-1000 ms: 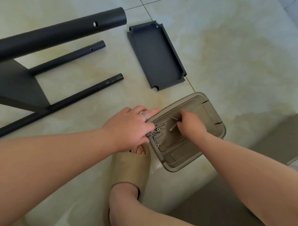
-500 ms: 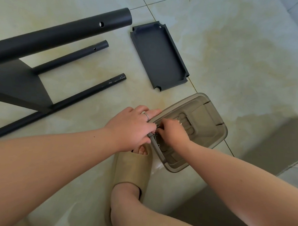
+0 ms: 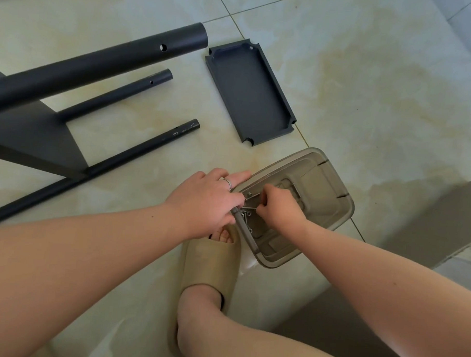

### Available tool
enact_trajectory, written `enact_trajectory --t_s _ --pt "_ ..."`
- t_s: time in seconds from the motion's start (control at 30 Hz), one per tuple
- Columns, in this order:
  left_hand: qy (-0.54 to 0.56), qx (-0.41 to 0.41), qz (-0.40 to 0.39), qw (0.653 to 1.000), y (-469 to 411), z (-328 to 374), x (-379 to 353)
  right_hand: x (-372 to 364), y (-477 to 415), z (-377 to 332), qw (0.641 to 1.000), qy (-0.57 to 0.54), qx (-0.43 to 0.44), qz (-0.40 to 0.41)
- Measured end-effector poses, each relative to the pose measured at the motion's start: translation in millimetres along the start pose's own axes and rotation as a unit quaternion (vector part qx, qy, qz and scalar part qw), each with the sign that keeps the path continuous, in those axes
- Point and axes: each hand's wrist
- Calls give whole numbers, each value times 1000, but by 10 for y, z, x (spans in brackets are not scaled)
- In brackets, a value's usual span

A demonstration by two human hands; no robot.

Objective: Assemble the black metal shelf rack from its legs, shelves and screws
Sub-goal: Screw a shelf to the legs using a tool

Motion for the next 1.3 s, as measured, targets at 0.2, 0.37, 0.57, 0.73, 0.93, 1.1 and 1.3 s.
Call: enact_trajectory --t_s 0.2,0.37,0.57,0.73,0.93,1.1,1.3 --pt "48 70 -26 996 258 -63 229 436 280 -51 998 -41 37 22" --pt "150 170 -8 974 570 -231 751 1018 554 -432 990 -87 72 81" --pt "515 340 -42 786 1038 -430 1419 1640 889 -1421 972 -147 133 123" --pt "696 364 -5 619 1626 -806 1824 1801 1222 -2477 951 -208 204 103" --pt "797 333 48 502 2157 -1231 1975 1595 1427 -3501 941 -179 282 54" --pt "817 323 46 477 2395 -1496 1957 1321 1340 -4007 944 -135 296 47" --pt "779 397 77 479 2519 -1823 1777 1216 1065 -4003 946 -39 307 98"
Point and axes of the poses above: each hand's wrist, its own y-axis away from the middle knuckle, its own x-axis out of the back of the hand, z = x × y, and after that the axes turned 4 degrees about x, right-handed
